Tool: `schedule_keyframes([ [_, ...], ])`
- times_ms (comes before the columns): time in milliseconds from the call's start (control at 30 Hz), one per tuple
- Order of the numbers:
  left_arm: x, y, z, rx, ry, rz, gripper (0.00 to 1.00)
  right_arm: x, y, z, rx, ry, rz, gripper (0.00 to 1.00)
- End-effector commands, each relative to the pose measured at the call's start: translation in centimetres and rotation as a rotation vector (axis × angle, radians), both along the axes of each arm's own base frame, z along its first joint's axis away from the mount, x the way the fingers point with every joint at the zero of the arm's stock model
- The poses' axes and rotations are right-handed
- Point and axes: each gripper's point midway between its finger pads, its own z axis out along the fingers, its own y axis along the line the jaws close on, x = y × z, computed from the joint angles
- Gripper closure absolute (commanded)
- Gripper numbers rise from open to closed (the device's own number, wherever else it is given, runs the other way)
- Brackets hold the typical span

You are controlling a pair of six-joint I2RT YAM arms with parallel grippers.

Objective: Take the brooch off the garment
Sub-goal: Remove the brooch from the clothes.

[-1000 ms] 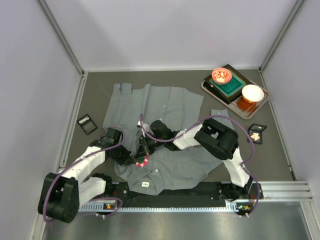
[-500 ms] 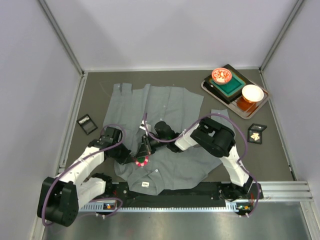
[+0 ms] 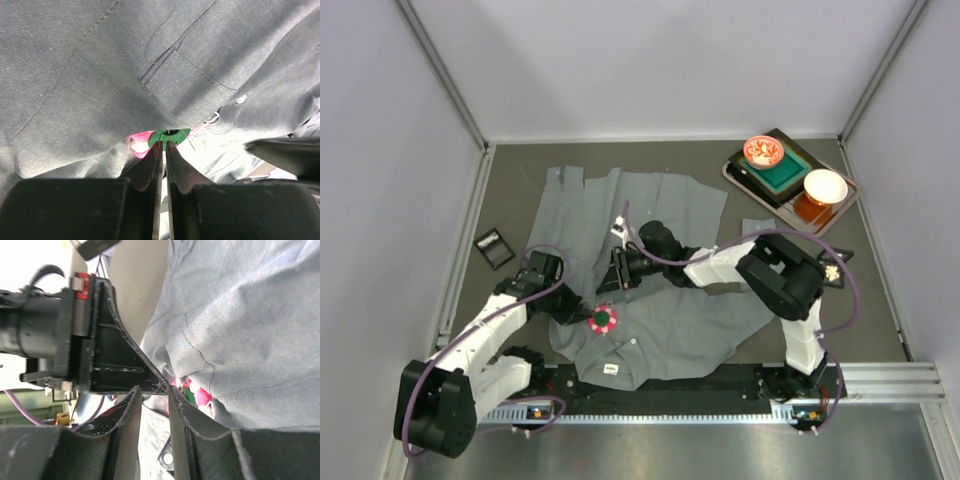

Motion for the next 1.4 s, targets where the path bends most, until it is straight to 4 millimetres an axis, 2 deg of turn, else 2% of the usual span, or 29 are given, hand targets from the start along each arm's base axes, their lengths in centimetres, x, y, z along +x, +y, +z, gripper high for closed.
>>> schedule_keyframes([
  [0, 2.1, -0.6, 2.0, -0.024, -0.083, 0.01, 0.88, 0.8, -1.2, 2.6, 0.005, -0.047, -0.027, 0.71],
  [133, 3.0, -0.6, 1.5, -0.005, -0.066, 0.01, 0.87, 0.5, -1.5, 2.1, 0.002, -0.047, -0.028, 0.71],
  [267, 2.9, -0.5, 1.2, 0.013, -0.025, -0.001, 0.88, 0.0, -1.8, 1.3, 0.011, -0.046, -0.012, 0.7],
  [367, 2.3, 0.8, 1.3, 0.078, -0.027, 0.011, 0.87, -0.3, -2.6, 0.7, -0.023, -0.104, -0.002, 0.58],
  [467, 2.6, 2.0, 2.0, 0.122, -0.082, 0.082, 0.87, -0.7, -3.3, 0.2, -0.055, -0.178, -0.003, 0.57],
  [533, 2.8, 1.6, 2.2, 0.08, -0.098, 0.116, 0.87, -1.7, -3.6, -0.8, -0.106, -0.167, 0.009, 0.57],
  [633, 2.6, 0.6, 1.3, 0.028, -0.061, 0.11, 0.92, -2.0, -4.4, -1.6, -0.173, -0.085, -0.076, 0.59],
  [733, 2.0, 1.0, -0.1, 0.074, 0.004, 0.074, 0.92, -2.7, -4.0, -1.4, -0.161, -0.016, -0.135, 0.59],
  [867, 2.0, 2.1, -1.7, 0.151, 0.053, 0.084, 0.93, -4.5, -2.8, -2.1, -0.161, 0.062, -0.138, 0.58],
  [933, 2.1, 2.2, -2.1, 0.159, 0.057, 0.091, 0.93, -4.6, -2.5, -1.3, -0.151, 0.038, -0.147, 0.57],
  [1000, 1.8, 2.4, -2.7, 0.168, 0.066, 0.095, 0.94, -4.1, -2.9, -1.4, -0.195, -0.012, -0.173, 0.55],
  [1033, 1.7, 2.5, -2.8, 0.17, 0.069, 0.099, 0.94, -3.7, -2.9, -0.6, -0.193, -0.046, -0.175, 0.54],
  [1133, 0.6, 2.8, -3.6, 0.177, 0.086, 0.108, 0.94, -4.0, -3.5, -1.3, -0.237, 0.011, -0.202, 0.5],
  [1200, 0.7, 2.7, -3.5, 0.16, 0.07, 0.113, 0.94, -3.8, -3.5, -2.1, -0.234, 0.04, -0.241, 0.48],
  [1267, 0.5, 2.7, -3.7, 0.158, 0.064, 0.117, 0.94, -4.1, -3.5, -3.5, -0.244, 0.102, -0.267, 0.48],
  [1367, 0.6, 2.5, -3.6, 0.145, 0.057, 0.107, 0.94, -4.2, -1.7, -3.0, -0.194, 0.11, -0.252, 0.48],
])
